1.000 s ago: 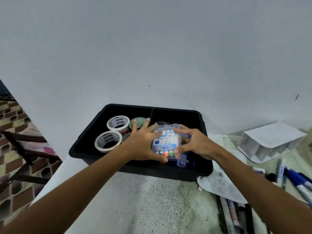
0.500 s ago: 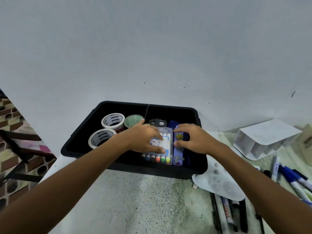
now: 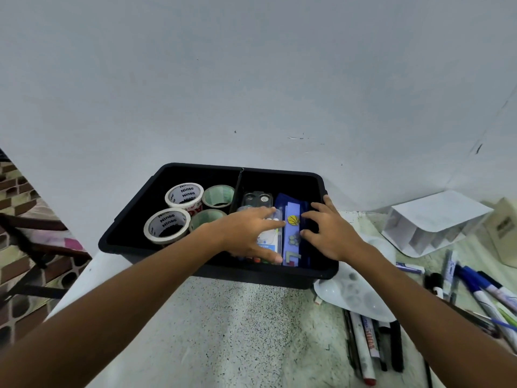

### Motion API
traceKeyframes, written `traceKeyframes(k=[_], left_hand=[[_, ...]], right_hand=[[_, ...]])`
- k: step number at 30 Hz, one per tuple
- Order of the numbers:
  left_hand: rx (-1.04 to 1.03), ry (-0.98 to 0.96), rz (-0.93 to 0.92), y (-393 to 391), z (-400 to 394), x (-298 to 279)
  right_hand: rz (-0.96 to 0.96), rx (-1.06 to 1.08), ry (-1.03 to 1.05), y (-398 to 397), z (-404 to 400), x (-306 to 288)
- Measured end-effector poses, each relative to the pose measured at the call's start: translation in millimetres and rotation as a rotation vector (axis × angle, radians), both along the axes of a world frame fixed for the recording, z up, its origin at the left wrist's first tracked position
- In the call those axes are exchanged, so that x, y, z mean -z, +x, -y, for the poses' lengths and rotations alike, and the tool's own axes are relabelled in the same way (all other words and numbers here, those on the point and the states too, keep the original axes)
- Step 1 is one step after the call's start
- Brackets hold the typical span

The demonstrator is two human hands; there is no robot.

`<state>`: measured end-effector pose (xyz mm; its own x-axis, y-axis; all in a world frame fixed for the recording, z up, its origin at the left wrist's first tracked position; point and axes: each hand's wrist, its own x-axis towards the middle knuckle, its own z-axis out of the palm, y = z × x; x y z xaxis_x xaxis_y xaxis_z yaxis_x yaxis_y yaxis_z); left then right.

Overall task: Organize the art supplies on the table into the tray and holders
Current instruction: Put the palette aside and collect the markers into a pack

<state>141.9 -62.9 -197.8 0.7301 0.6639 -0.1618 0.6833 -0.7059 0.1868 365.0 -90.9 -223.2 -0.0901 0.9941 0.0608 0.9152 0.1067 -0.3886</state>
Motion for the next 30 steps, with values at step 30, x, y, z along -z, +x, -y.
traceKeyframes(k=[30], left_hand=[[0.178,0.087,0.354,155.5,116.6,39.3]], right_hand=[[0.155,-0.227,-0.105,153.0,112.2,31.0]])
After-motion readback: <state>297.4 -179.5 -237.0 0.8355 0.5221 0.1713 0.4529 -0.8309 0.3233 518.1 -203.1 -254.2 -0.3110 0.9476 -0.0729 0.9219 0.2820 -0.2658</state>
